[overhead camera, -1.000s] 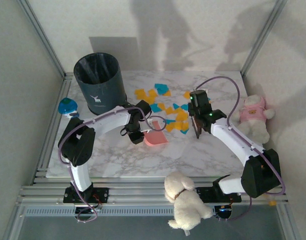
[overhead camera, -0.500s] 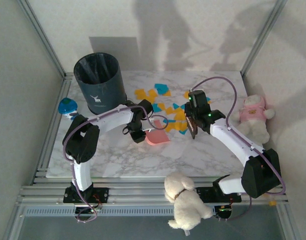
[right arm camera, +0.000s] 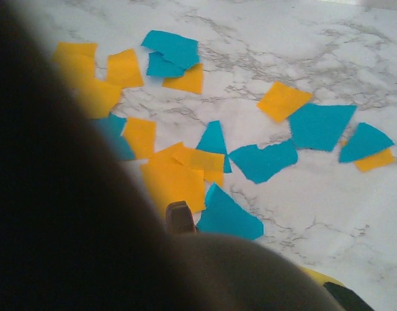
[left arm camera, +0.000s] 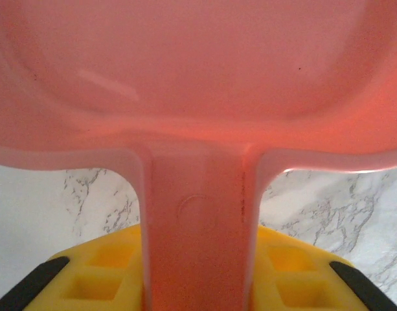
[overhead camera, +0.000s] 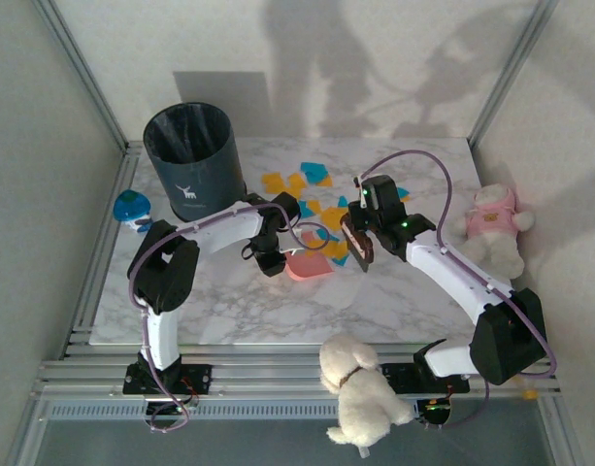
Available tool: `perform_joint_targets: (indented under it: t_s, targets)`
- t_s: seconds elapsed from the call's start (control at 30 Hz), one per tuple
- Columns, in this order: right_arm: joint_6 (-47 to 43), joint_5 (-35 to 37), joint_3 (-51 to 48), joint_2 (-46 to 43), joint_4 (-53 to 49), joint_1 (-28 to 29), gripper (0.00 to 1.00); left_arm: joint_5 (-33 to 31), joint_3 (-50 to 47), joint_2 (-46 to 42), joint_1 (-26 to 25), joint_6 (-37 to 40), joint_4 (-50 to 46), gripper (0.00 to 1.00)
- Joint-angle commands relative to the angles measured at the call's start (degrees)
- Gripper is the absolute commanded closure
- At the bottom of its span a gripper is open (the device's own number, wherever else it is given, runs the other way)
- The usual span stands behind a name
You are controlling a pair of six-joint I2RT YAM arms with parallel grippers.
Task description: Sweep away the paper scraps from the table
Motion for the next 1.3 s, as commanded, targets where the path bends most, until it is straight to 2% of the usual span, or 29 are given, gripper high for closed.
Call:
perform_joint_targets:
  t_s: [0.0, 0.37, 0.6, 0.9, 1.13, 1.27]
  targets:
    - [-0.28, -4.63, 1.67, 0.34, -0.93, 0.97, 1.00, -0.12, 1.35, 0.93, -0.03, 0.76, -2.26, 1.00]
    - [-0.19, -8.99, 2.98, -0.28, -1.76, 1.33, 1.00, -0.61, 1.14, 1.37, -0.03, -0.53, -2.27, 1.00]
    - [1.36, -6.68, 2.11, -2.86, 0.62, 1.33, 1.00, -1.04, 0.19, 0.61, 0.23, -1.89, -2.28, 1.00]
    - [6.94, 4.57, -0.04, -5.03, 4.76, 1.34, 1.00, -0.64, -1.84, -1.43, 0.32, -3.31, -1.12, 1.00]
    - [9.40, 16.73, 0.56, -3.03, 3.06, 1.34, 1.00, -0.59, -2.30, -1.70, 0.42, -4.16, -0.72, 1.00]
    - [10.15, 20.48, 0.87, -1.45, 1.96, 1.34, 1.00, -0.75, -2.36, -1.74, 0.58, -4.33, -0.68, 1.00]
